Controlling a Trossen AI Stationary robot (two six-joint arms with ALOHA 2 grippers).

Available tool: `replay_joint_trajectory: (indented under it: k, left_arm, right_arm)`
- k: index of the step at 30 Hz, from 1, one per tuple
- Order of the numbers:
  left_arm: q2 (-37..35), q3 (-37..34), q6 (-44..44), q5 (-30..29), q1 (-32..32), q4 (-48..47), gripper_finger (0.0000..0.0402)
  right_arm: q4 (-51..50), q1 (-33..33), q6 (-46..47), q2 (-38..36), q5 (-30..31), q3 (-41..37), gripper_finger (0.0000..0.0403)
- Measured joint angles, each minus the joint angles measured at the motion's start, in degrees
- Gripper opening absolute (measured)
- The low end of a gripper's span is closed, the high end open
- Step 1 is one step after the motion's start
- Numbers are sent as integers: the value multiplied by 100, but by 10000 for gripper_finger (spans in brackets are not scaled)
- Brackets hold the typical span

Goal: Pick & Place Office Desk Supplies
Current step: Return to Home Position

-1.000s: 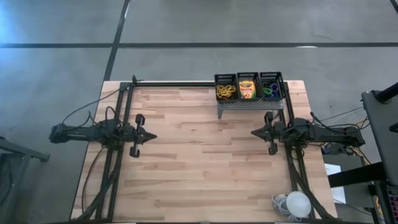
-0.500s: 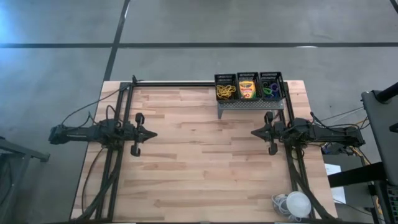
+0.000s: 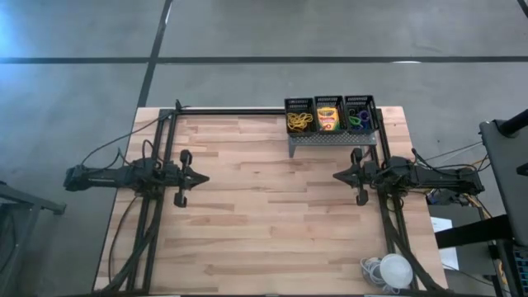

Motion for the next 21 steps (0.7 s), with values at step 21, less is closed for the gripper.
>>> replay_joint_trajectory:
  k: [21]
  left_arm:
    - [13, 0, -15, 2, -2, -2, 26]
  right_arm:
    - [-38, 24, -632, -158, -13, 3, 8]
